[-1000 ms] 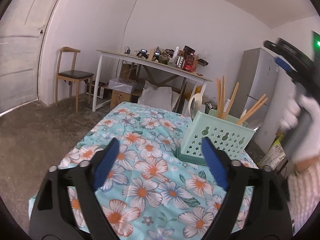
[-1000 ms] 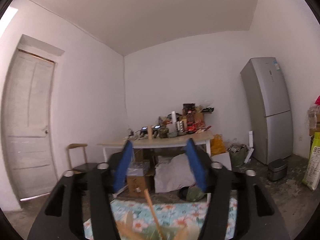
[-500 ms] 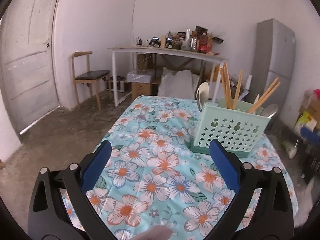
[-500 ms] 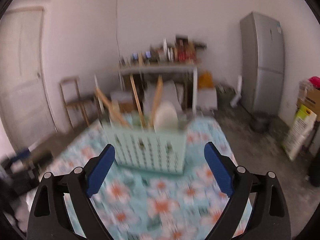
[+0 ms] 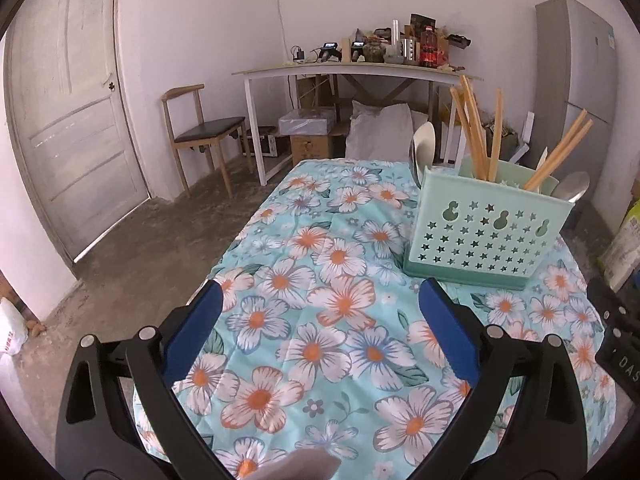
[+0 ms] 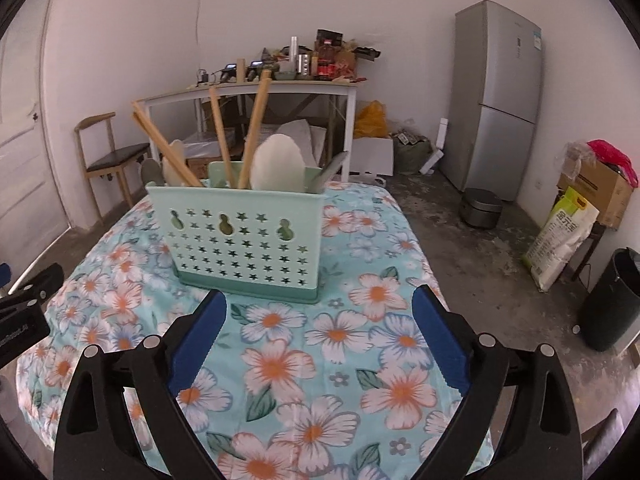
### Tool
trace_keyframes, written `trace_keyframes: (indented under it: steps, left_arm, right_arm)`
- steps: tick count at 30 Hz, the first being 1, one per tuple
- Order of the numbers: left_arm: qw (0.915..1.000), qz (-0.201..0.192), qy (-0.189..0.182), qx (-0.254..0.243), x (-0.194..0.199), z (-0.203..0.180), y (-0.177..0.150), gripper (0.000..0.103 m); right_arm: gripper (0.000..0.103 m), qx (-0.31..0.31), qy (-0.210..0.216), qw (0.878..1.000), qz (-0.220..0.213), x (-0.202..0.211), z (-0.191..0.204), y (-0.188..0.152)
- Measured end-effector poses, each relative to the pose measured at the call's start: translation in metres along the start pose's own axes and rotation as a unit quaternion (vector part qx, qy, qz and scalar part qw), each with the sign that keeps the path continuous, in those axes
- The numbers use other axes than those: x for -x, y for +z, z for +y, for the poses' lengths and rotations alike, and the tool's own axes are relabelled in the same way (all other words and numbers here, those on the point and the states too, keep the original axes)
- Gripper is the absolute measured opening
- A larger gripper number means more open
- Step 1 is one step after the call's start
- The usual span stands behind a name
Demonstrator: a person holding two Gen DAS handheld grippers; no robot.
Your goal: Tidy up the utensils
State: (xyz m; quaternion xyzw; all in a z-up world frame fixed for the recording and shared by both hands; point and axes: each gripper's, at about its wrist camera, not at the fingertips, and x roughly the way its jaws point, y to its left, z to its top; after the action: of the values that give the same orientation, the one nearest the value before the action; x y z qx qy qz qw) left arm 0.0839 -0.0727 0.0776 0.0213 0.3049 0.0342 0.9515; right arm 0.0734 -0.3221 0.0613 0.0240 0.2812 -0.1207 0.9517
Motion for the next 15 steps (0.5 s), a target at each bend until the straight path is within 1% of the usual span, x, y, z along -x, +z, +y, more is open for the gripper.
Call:
trace_keyframes:
  steps: [8, 15]
  left_arm:
    - [0.9999, 0.007, 0.011, 0.004, -0.0013, 0.0013, 0.0025, 0.095]
    - [0.9999, 0.008, 0.013, 0.007, -0.0027, 0.0028, 0.0028, 0.095]
  right_arm:
    - [0.091, -0.016, -0.010, 1.000, 0.005, -0.0063, -0.0069, -0.0030]
    - [0.091, -0.013, -0.008, 1.000, 0.006, -0.0086, -0.0034, -0.0036]
